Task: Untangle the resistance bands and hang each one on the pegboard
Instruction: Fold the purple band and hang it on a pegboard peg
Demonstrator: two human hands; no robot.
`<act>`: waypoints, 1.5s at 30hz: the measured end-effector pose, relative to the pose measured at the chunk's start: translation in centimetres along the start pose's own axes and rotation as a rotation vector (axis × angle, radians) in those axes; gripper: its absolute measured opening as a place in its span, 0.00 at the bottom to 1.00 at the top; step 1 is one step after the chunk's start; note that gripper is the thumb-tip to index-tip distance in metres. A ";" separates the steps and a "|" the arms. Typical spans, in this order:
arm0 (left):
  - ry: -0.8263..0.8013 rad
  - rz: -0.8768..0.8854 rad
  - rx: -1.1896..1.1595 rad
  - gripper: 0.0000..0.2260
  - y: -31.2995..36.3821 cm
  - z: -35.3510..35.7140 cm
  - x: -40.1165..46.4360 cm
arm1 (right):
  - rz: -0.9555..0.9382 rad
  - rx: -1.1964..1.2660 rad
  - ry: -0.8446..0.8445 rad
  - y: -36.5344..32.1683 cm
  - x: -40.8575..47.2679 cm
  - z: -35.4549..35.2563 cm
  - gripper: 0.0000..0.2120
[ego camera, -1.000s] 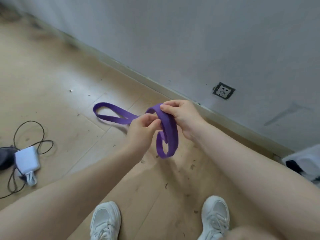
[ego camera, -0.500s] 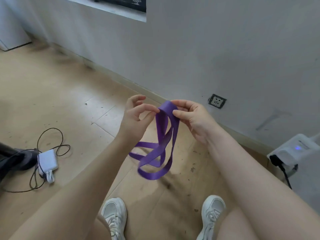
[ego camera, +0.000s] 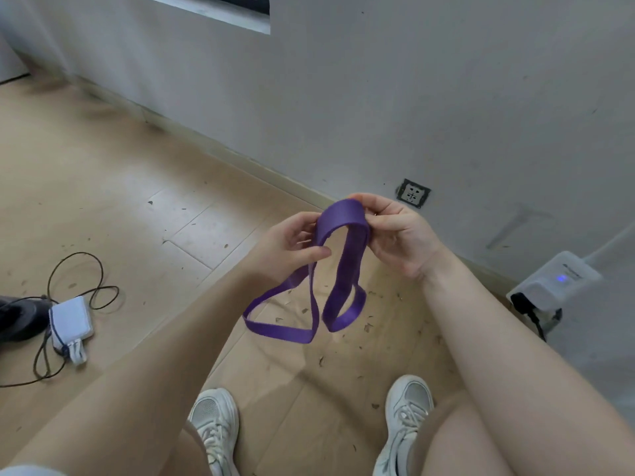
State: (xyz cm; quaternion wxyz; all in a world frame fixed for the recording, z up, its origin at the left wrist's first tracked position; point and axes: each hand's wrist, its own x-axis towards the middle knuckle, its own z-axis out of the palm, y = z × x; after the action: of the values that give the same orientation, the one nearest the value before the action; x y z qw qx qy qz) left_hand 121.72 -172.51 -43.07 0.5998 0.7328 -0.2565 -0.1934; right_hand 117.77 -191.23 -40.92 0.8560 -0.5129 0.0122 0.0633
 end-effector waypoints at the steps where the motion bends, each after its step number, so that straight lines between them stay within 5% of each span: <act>1: 0.037 0.003 0.015 0.15 0.1 -0.3 0.1 | -0.009 -0.053 0.056 -0.2 0.2 -0.4 0.19; 7: 0.098 -0.030 0.225 0.11 -0.4 -1.7 0.5 | 0.089 -0.622 0.255 0.5 1.2 -1.1 0.18; 13: 0.024 -0.019 0.424 0.09 -1.4 -1.1 0.4 | 0.053 -0.835 -0.136 1.3 1.1 1.7 0.16; 16: 0.029 -0.049 0.418 0.12 -1.7 -1.2 0.4 | -0.016 -1.144 -0.216 2.5 1.0 2.2 0.26; 21: 0.066 -0.086 0.253 0.13 -1.5 -2.5 0.5 | -0.096 -1.143 -0.060 4.8 1.9 2.2 0.42; 29: 0.027 -0.067 0.210 0.14 -1.7 -3.2 0.0 | -0.263 -1.364 -0.068 4.9 1.4 1.5 0.15; 41: -0.052 -0.162 0.289 0.17 -4.1 -3.0 -0.1 | -0.240 -0.725 0.205 1.1 0.9 1.2 0.11; 45: 0.009 -0.125 0.296 0.13 -3.0 -3.4 0.3 | -0.200 -0.757 0.273 2.0 1.6 0.4 0.12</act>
State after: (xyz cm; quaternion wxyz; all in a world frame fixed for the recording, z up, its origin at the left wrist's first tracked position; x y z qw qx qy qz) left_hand 124.43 -169.59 -45.28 0.4732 0.8285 -0.2333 -0.1875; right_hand 119.07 -189.83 -42.59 0.5995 -0.7937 0.0516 -0.0890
